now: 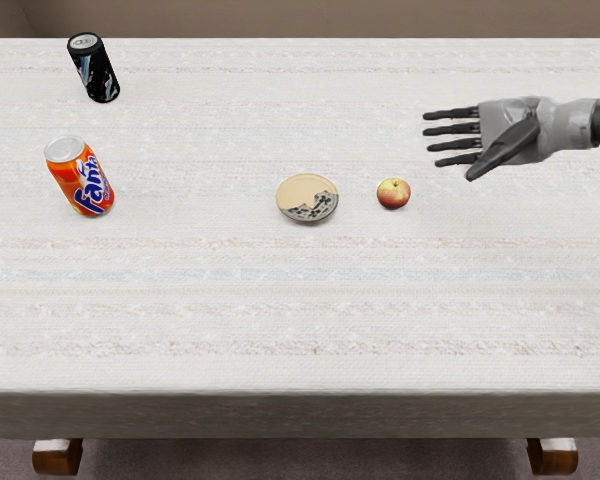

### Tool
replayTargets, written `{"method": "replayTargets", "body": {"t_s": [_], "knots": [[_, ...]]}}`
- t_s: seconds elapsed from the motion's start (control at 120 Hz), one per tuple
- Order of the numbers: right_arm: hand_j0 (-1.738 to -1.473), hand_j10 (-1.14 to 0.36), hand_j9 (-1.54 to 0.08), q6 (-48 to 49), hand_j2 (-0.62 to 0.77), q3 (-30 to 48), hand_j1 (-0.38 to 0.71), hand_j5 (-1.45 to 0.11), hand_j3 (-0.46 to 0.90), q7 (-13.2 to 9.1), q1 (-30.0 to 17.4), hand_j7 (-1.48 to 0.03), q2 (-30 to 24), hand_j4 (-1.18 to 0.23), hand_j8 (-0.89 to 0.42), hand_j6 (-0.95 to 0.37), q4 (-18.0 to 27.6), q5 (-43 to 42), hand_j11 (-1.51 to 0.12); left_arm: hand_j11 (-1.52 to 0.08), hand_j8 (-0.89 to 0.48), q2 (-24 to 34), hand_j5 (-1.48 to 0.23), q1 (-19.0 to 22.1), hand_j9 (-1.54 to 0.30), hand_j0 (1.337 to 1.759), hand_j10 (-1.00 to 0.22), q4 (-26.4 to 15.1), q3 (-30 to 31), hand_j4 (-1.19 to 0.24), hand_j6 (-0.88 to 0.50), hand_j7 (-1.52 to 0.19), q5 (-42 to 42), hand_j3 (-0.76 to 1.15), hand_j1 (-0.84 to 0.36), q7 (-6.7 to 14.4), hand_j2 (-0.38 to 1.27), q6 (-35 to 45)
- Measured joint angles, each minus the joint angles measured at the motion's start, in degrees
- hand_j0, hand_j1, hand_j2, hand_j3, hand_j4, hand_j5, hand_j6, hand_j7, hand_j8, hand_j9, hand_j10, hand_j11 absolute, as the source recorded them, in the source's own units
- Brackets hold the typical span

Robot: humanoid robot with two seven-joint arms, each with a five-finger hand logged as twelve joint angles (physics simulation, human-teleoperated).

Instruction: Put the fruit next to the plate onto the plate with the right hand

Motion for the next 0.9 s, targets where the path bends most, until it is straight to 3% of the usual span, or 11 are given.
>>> {"method": "replayTargets", "body": {"t_s": [0.142, 0.208, 0.275, 0.408, 0.483, 0.575, 0.692, 0.9], "knots": [[-1.658, 0.00, 0.00, 0.01, 0.00, -1.05, -0.35, 0.00, 0.00, 0.00, -0.39, 0.00, -1.31, 0.00, 0.00, 0.00, -0.60, -2.08, 0.00, 0.00, 0.00, 0.00, 0.00, 0.00, 0.00, 1.658, 0.00, 0.00, -0.01, 0.00, 0.00, 0.00, 0.00, 0.00, 0.35, 0.00, 0.00, -0.01], [-1.658, 0.00, 0.00, -0.38, 0.00, -1.65, -0.35, 0.00, 0.00, 0.00, 2.11, 0.00, -0.62, 0.00, 0.00, 0.00, -0.25, -6.03, 0.00, 0.00, 0.00, 0.00, 0.00, 0.00, 0.00, 1.658, 0.00, 0.00, -0.01, 0.00, 0.00, 0.00, 0.00, 0.00, 0.35, 0.00, 0.00, 0.00], [-1.658, 0.00, 0.00, -2.86, 0.00, -9.15, -0.35, 0.00, 0.00, 0.00, 9.15, 0.00, 1.09, 0.00, 0.00, 0.00, -0.05, -8.15, 0.00, 0.00, 0.00, 0.00, 0.00, 0.00, 0.00, 1.658, 0.00, 0.00, -0.01, 0.00, 0.00, 0.00, 0.00, 0.00, 0.35, 0.00, 0.00, -0.02], [-1.658, 0.00, 0.00, -5.57, 0.00, -36.97, -0.35, 0.00, 0.00, 0.00, 29.97, 0.00, 12.75, 0.00, 0.00, 0.00, 1.41, -7.02, 0.00, 0.00, 0.00, 0.00, 0.00, 0.00, 0.00, 1.658, 0.00, 0.00, 0.00, 0.00, 0.00, 0.00, -0.01, 0.00, 0.35, 0.00, 0.00, -0.02], [-1.658, 0.00, 0.00, -10.58, 0.00, -47.21, -0.35, 0.00, 0.00, 0.00, 39.28, 0.00, 17.79, 0.00, 0.00, 0.00, 5.55, -6.83, 0.00, 0.00, 0.00, 0.00, 0.00, 0.00, 0.00, 1.658, 0.00, 0.00, 0.00, 0.00, 0.00, 0.00, 0.00, 0.00, 0.35, 0.00, 0.00, 0.00], [-1.658, 0.00, 0.00, -25.97, 0.00, -50.87, -0.35, 0.00, 0.00, 0.00, 44.95, 0.00, 20.50, 0.00, 0.00, 0.00, 14.21, -7.09, 0.00, 0.00, 0.00, 0.00, 0.00, 0.00, 0.00, 1.658, 0.00, 0.00, 0.00, 0.00, 0.00, 0.00, -0.01, 0.00, 0.35, 0.00, 0.00, -0.01], [-1.658, 0.00, 0.00, -44.07, 0.00, -50.92, -0.35, 0.00, 0.00, 0.00, 42.82, 0.00, 21.84, 0.00, 0.00, 0.00, 21.41, -7.28, 0.00, 0.00, 0.00, 0.00, 0.00, 0.00, 0.00, 1.658, 0.00, 0.00, 0.00, 0.00, 0.00, 0.00, -0.01, 0.00, 0.35, 0.00, 0.00, -0.01], [-1.658, 0.00, 0.00, -64.25, 0.00, -49.98, -0.35, 0.00, 0.00, 0.00, 33.91, 0.00, 24.75, 0.00, 0.00, 0.00, 23.79, -11.37, 0.00, 0.00, 0.00, 0.00, 0.00, 0.00, 0.00, 1.658, 0.00, 0.00, 0.00, 0.00, 0.00, 0.00, -0.01, 0.00, 0.35, 0.00, 0.00, -0.02]]}}
